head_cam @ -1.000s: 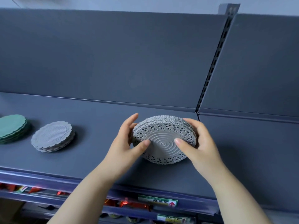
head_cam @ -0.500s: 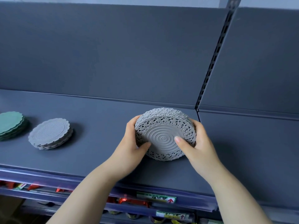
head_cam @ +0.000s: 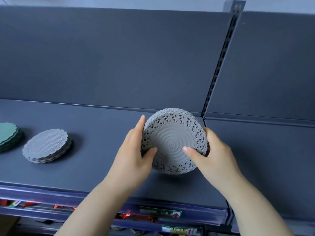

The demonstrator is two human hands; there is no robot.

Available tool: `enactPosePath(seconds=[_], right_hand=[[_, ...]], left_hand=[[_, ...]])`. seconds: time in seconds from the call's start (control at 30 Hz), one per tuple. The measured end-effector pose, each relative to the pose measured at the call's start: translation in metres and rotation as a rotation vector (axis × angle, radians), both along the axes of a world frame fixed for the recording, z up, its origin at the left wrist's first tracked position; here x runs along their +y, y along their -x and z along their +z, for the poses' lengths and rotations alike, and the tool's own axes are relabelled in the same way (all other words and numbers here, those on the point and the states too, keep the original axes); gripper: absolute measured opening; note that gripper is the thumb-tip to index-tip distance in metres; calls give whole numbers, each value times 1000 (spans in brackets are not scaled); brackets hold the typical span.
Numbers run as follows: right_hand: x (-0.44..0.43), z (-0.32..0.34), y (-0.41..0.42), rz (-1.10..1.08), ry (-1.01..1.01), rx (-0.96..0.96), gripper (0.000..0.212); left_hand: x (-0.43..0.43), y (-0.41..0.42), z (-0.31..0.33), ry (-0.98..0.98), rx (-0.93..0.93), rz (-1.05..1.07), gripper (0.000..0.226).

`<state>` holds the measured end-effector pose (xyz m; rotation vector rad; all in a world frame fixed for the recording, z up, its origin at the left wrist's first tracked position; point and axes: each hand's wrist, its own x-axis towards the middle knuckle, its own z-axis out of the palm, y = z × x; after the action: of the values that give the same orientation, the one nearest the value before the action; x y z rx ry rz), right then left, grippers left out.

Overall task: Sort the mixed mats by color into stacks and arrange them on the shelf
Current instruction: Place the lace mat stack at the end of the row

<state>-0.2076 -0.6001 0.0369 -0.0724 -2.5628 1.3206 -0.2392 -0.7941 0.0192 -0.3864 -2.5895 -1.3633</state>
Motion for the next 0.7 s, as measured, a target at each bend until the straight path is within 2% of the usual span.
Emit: enactPosePath(seconds=[0.13, 0.2, 0.33, 0.47, 0.6, 0.7], right_hand=[[-3, 2, 2, -15, -34, -70, 39], [-6, -3, 5, -11, -55, -126, 39], [-12, -20, 10, -15, -159, -247, 44], [-18, -28, 13, -33, -242, -256, 44], [-23, -32, 17, -32, -374, -268, 45], [-18, -35, 21, -20, -363, -266, 53]], left_hand=[[-7, 2, 11, -74, -133, 18, 76], [-9, 6, 10, -51, -178, 21, 70], [-10, 12, 1, 117, -241, 25, 66], [-10, 19, -5, 268, -259, 47, 68], [-10, 21, -9, 400, -210, 29, 71], [-10, 21, -10, 464, -159, -14, 70]])
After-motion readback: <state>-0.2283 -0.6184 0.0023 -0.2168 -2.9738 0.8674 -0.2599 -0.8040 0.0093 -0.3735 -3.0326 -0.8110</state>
